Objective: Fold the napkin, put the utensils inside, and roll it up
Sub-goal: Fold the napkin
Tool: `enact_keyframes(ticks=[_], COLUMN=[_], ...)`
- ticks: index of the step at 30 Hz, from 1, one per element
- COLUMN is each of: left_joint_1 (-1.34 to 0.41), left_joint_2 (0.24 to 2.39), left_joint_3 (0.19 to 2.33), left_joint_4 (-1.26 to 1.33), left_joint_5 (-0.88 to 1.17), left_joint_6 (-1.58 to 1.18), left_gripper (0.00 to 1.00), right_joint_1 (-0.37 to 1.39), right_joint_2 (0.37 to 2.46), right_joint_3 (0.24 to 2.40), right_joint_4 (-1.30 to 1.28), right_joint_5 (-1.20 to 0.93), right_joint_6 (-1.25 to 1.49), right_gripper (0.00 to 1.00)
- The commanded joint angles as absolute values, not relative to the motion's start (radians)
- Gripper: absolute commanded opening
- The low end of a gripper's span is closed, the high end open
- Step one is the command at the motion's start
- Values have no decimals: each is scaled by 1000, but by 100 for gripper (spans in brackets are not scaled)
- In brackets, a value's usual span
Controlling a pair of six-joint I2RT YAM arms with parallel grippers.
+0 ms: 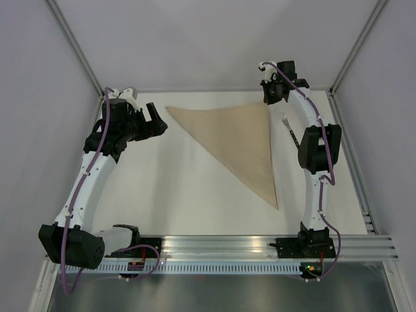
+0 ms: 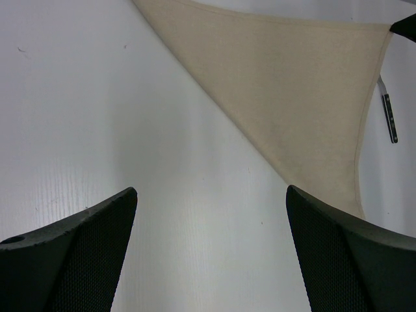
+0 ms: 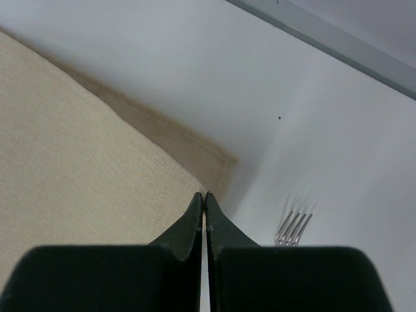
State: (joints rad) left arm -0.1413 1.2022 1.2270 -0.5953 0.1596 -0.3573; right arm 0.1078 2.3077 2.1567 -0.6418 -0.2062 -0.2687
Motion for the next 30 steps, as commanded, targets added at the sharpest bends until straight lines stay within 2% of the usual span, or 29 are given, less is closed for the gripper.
enact_keyframes(ticks=[1,13,15,16,17,18,20,22,24,27,28,30], left_joint_1=[-140,-140,-138,-140,-138,-140,-138,-140,-138,-138,-140,-138], left_joint_2=[1207,1207,1207,1206,1203,1201,1195,1181,1166,1146,1129,1114], left_joint_3=[1230,1227,1224,1224,1224,1224,1224,1226,1226,1212,1204,1172], left_joint_4=[-574,-575,-577,-580,-580,-580,-583,-583,-583,-577,-572,-545], left_joint_5=[152,150,152,153,155,159,164,172,184,218,221,238], left_joint_6=[-327,-321,-321,-321,-321,-321,-324,-328,-342,-364,-368,-385], left_gripper=[99,99,99,99,99,99,99,99,99,99,99,99], right_joint_1=[101,100,98,97,94,86,77,49,29,-38,-46,-66], right_joint_2=[2312,2367,2375,2381,2385,2394,2407,2424,2408,2276,2245,2177], right_joint_3=[2215,2224,2226,2229,2233,2258,2298,2367,2369,2191,2071,1961], right_joint_4=[-638,-635,-627,-615,-611,-612,-623,-668,-702,-697,-675,-654], right_joint_5=[-164,-129,-112,-104,-82,-72,-60,-67,-119,-172,-176,-182], right_joint_6=[-259,-262,-261,-258,-255,-255,-250,-244,-256,-304,-319,-354], right_gripper=[0,2,16,38,48,63,73,78,78,70,63,55])
